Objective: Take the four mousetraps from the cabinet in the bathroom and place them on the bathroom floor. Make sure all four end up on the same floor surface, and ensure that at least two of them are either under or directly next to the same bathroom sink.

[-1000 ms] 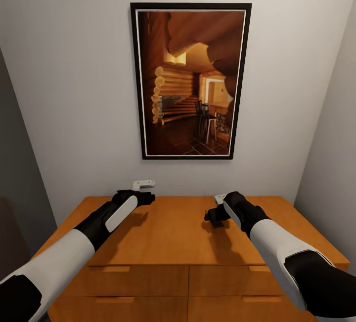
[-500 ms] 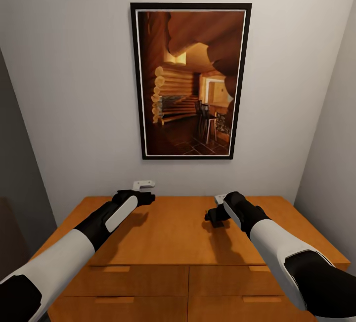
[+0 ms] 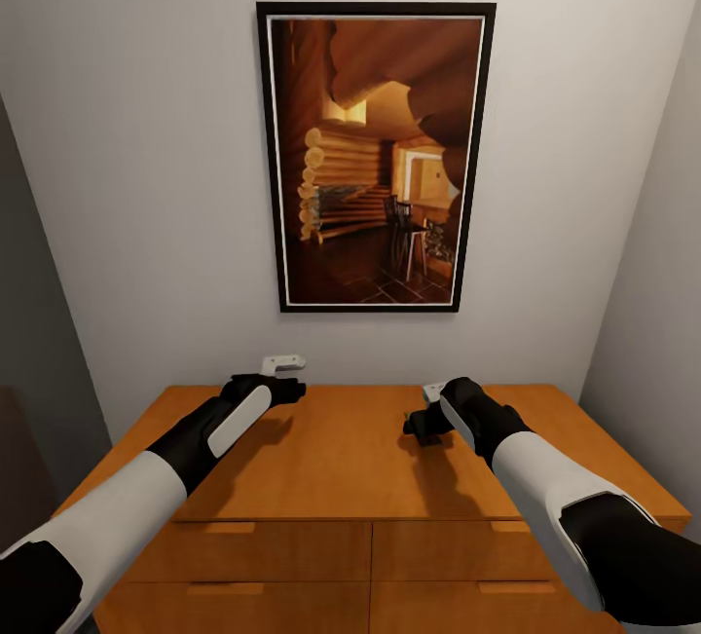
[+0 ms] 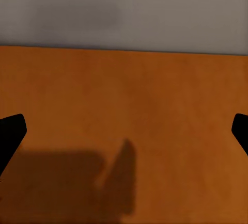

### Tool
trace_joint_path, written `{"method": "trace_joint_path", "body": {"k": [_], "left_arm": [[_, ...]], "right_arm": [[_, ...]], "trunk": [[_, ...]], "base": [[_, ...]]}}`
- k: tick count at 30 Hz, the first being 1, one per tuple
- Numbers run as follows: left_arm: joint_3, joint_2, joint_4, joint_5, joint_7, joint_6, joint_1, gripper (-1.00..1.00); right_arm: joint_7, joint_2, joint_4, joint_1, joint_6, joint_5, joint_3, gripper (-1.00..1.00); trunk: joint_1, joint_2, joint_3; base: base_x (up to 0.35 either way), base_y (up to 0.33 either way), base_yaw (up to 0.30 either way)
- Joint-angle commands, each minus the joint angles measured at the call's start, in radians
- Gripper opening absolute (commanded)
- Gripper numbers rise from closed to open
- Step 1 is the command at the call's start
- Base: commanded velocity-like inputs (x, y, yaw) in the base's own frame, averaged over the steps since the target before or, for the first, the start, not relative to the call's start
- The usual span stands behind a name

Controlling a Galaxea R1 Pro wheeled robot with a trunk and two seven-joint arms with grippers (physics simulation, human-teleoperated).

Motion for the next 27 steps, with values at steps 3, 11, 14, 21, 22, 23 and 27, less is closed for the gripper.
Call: {"method": "trace_joint_path", "body": {"k": [3, 11, 14, 21, 22, 23, 27], "left_arm": [[-0.005, 0.002, -0.001, 0.011, 0.010, 0.000, -0.001, 1.00], [-0.005, 0.002, -0.001, 0.010, 0.010, 0.000, -0.001, 1.00], [-0.005, 0.002, -0.002, 0.010, 0.010, 0.000, -0.001, 1.00], [-0.005, 0.001, -0.002, 0.010, 0.010, 0.000, -0.001, 1.00], [-0.005, 0.001, -0.002, 0.010, 0.010, 0.000, -0.001, 1.00], [-0.005, 0.001, -0.002, 0.010, 0.010, 0.000, -0.001, 1.00], [-0.005, 0.001, -0.002, 0.010, 0.010, 0.000, -0.001, 1.00]], "right_arm": [[-0.003, -0.001, -0.001, -0.001, 0.004, -0.010, 0.008, 1.00], [-0.001, -0.001, -0.001, -0.001, 0.004, -0.010, 0.008, 1.00], [-0.001, -0.001, -0.001, -0.001, 0.004, -0.010, 0.008, 1.00], [-0.001, -0.001, -0.001, -0.001, 0.004, -0.010, 0.008, 1.00], [-0.001, -0.001, -0.001, -0.002, 0.004, -0.010, 0.008, 1.00], [-0.001, -0.001, -0.001, -0.001, 0.004, -0.010, 0.008, 1.00], [-0.001, -0.001, -0.001, -0.001, 0.004, -0.010, 0.008, 1.00]], "trunk": [[0.000, -0.001, -0.001], [0.000, -0.001, -0.001], [0.008, -0.015, -0.008], [0.023, -0.043, -0.020], [0.023, -0.043, -0.020], [0.023, -0.043, -0.020], [0.023, -0.043, -0.020]], "base": [[0.000, 0.000, 0.000], [0.000, 0.000, 0.000], [0.000, 0.000, 0.000], [0.000, 0.000, 0.000], [0.000, 0.000, 0.000], [0.000, 0.000, 0.000], [0.000, 0.000, 0.000]]}}
